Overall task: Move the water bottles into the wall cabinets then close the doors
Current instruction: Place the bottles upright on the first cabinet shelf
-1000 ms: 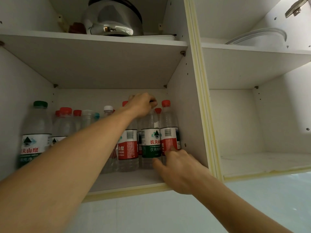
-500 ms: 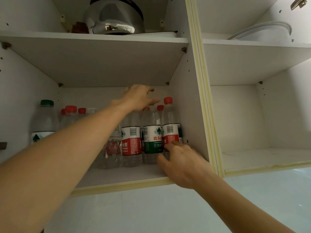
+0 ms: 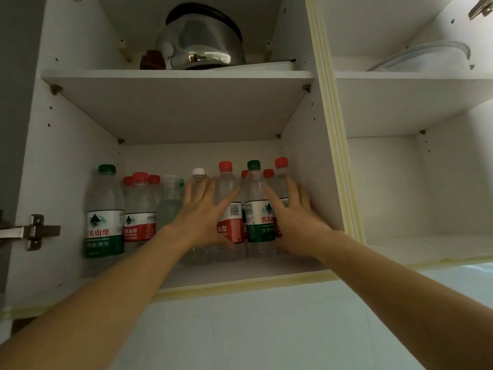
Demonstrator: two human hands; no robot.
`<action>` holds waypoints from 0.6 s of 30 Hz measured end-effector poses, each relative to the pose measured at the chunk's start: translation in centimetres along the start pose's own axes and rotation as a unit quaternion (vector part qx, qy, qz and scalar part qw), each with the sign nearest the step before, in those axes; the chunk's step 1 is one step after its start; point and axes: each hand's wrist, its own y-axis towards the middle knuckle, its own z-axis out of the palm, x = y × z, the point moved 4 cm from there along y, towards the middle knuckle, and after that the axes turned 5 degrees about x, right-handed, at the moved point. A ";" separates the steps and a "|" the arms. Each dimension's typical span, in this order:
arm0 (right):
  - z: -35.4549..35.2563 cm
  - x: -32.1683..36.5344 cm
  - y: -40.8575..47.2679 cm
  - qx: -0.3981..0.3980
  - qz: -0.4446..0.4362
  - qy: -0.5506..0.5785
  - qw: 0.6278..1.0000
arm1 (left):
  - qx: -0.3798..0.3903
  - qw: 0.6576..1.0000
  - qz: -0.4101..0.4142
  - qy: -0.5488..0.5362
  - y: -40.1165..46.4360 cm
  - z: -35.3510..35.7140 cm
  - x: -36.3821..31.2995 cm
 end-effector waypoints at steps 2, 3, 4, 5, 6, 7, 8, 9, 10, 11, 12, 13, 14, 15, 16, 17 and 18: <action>0.0 -0.1 0.6 0.002 -0.007 -0.070 0.998 | -0.017 1.000 0.008 0.008 -0.1 0.0 -0.3; 0.3 -0.2 0.8 0.009 -0.006 -0.093 0.996 | -0.025 1.000 0.009 0.012 -0.2 0.0 -0.4; 0.7 -0.3 0.8 0.014 -0.006 -0.111 0.994 | -0.030 0.999 0.007 0.017 -0.2 0.0 -0.5; 1.0 -0.4 0.8 0.017 -0.007 -0.124 0.992 | -0.033 0.999 0.005 0.021 -0.1 0.0 -0.6; 1.4 -0.5 0.9 0.015 -0.009 -0.130 0.991 | -0.034 0.999 0.003 0.025 0.0 0.1 -0.7; 1.6 -0.5 0.9 0.011 -0.010 -0.130 0.991 | -0.036 0.999 0.001 0.025 0.1 0.1 -0.8; 1.7 -0.4 1.1 0.004 -0.012 -0.129 0.992 | -0.040 0.999 0.000 0.025 0.2 0.2 -0.9; 1.8 -0.4 1.2 -0.003 -0.013 -0.131 0.991 | -0.045 0.999 -0.002 0.023 0.3 0.3 -1.0; 1.8 -0.3 1.5 -0.005 -0.013 -0.136 0.991 | -0.049 0.999 -0.003 0.021 0.3 0.3 -1.0; 1.8 -0.1 1.7 -0.004 -0.012 -0.142 0.990 | -0.052 0.998 -0.002 0.019 0.2 0.3 -1.0; 1.8 0.0 1.9 0.000 -0.011 -0.149 0.989 | -0.055 0.998 -0.001 0.019 0.2 0.3 -1.1; 1.8 0.1 2.1 0.002 -0.011 -0.156 0.988 | -0.059 0.998 0.000 0.019 0.1 0.4 -1.1; 1.9 0.2 2.2 0.002 -0.011 -0.163 0.987 | -0.064 0.998 0.000 0.021 0.0 0.4 -1.1; 2.0 0.3 2.3 0.001 -0.010 -0.167 0.986 | -0.069 0.997 -0.001 0.021 -0.1 0.4 -1.1; 2.1 0.4 2.3 0.000 -0.009 -0.170 0.985 | -0.072 0.997 -0.001 0.016 -0.2 0.4 -1.2; 2.1 0.5 2.3 -0.001 -0.008 -0.171 0.985 | -0.072 0.997 -0.002 0.007 -0.3 0.4 -1.2; 2.2 0.6 2.3 -0.003 -0.007 -0.171 0.985 | -0.072 0.997 -0.004 -0.004 -0.3 0.3 -1.2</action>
